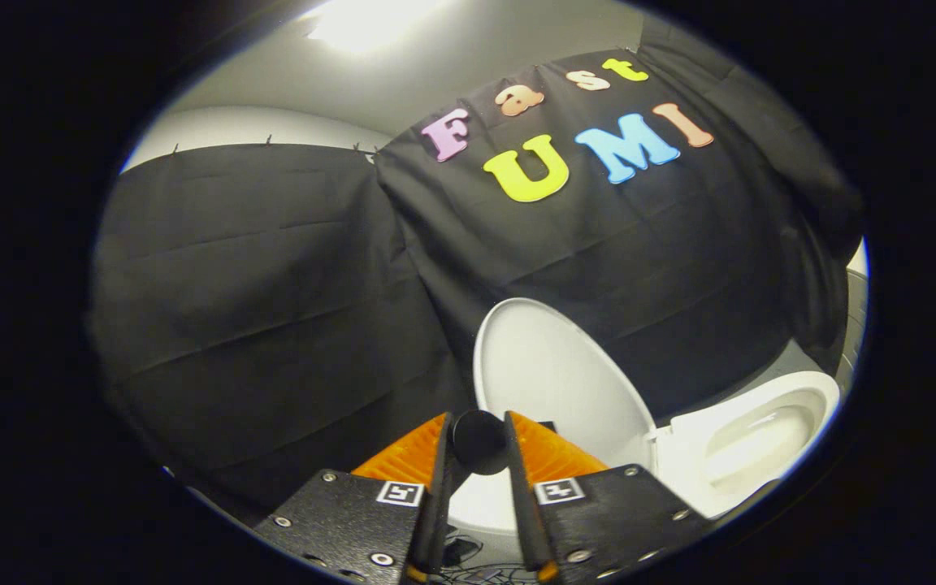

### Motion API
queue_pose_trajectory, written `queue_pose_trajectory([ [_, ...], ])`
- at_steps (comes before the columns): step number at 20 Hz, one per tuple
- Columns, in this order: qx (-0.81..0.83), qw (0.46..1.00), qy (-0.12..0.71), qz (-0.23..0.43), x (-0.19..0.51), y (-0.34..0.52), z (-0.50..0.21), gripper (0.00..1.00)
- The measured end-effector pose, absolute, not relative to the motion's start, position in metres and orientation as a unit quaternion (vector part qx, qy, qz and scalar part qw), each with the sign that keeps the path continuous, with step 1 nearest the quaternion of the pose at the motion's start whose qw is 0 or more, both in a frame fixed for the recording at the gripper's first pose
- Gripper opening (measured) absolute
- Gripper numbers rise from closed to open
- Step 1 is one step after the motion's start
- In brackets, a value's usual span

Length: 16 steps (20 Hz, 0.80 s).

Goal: Open the toilet lid.

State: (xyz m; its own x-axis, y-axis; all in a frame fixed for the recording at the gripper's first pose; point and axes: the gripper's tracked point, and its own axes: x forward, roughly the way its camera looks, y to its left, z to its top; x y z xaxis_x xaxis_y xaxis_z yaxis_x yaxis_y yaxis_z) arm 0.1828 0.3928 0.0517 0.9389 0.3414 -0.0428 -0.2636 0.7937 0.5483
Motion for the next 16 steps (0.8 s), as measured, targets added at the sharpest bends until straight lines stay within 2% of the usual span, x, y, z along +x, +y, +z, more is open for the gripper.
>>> queue_pose_trajectory([
  [3, 0.262, 0.949, 0.049, 0.167, 0.168, 0.378, 0.062, 0.77],
  [4, 0.252, 0.952, 0.045, 0.168, 0.163, 0.373, 0.066, 0.91],
  [6, 0.247, 0.953, 0.033, 0.172, 0.15, 0.361, 0.078, 0.95],
  [16, 0.196, 0.972, -0.014, 0.127, 0.091, 0.24, 0.132, 0.95],
])
